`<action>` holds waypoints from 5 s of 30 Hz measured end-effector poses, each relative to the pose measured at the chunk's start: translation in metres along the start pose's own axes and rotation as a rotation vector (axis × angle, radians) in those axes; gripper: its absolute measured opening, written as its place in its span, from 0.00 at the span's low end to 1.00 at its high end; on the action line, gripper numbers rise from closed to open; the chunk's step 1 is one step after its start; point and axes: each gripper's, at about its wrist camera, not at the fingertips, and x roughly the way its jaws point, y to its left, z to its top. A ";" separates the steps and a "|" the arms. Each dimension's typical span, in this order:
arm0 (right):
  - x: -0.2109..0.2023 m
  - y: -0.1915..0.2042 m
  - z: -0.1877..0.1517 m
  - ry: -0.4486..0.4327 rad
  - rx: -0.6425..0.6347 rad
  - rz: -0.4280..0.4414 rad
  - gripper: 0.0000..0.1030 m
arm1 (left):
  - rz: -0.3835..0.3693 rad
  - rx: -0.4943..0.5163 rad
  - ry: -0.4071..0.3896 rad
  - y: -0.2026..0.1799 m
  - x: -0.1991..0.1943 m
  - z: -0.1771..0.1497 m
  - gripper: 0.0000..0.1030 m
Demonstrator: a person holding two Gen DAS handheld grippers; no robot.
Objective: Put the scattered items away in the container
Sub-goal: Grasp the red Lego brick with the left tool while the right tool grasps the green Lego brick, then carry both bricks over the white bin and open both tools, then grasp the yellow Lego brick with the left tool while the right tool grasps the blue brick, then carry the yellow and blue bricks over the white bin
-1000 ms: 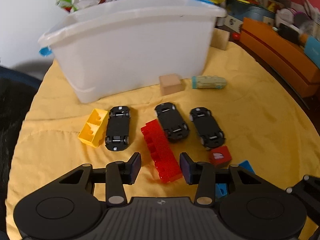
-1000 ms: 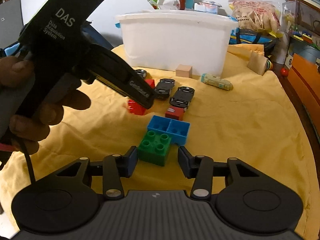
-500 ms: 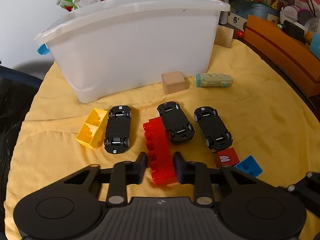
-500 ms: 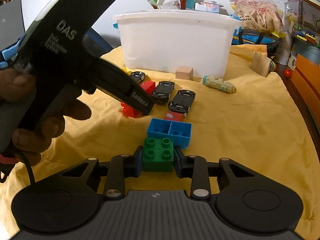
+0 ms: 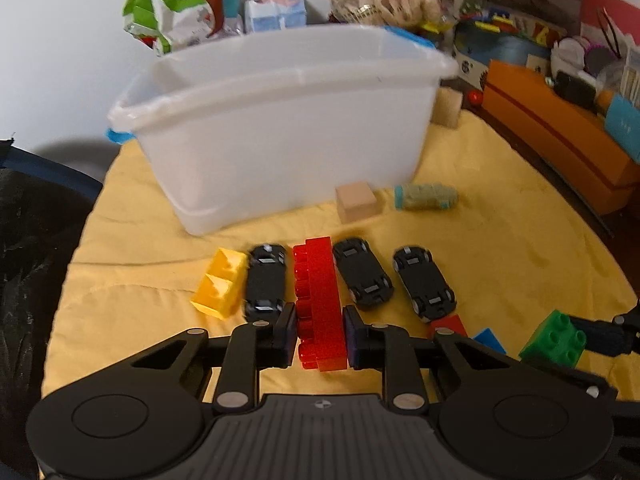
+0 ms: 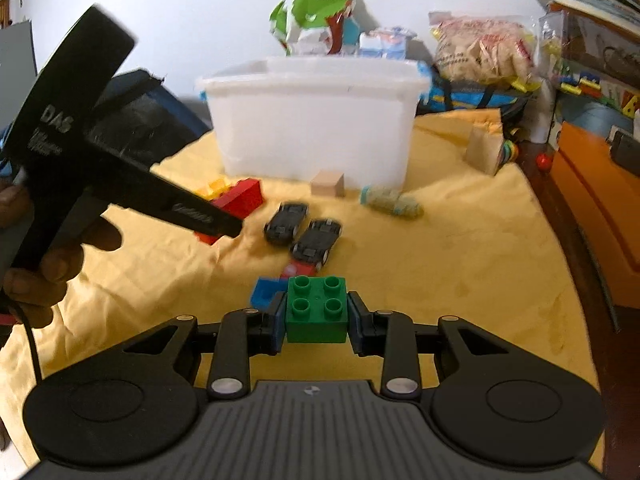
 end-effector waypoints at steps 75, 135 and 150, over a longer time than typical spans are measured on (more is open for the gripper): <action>0.027 -0.013 0.078 -0.090 -0.016 -0.013 0.84 | 0.096 -0.008 -0.073 0.076 -0.006 0.036 0.58; 0.045 0.030 -0.003 0.017 -0.001 -0.057 0.51 | 0.061 0.052 -0.048 0.063 0.038 0.000 0.27; 0.055 0.029 -0.010 0.041 0.009 -0.067 0.52 | 0.076 0.061 -0.035 0.055 0.055 -0.002 0.26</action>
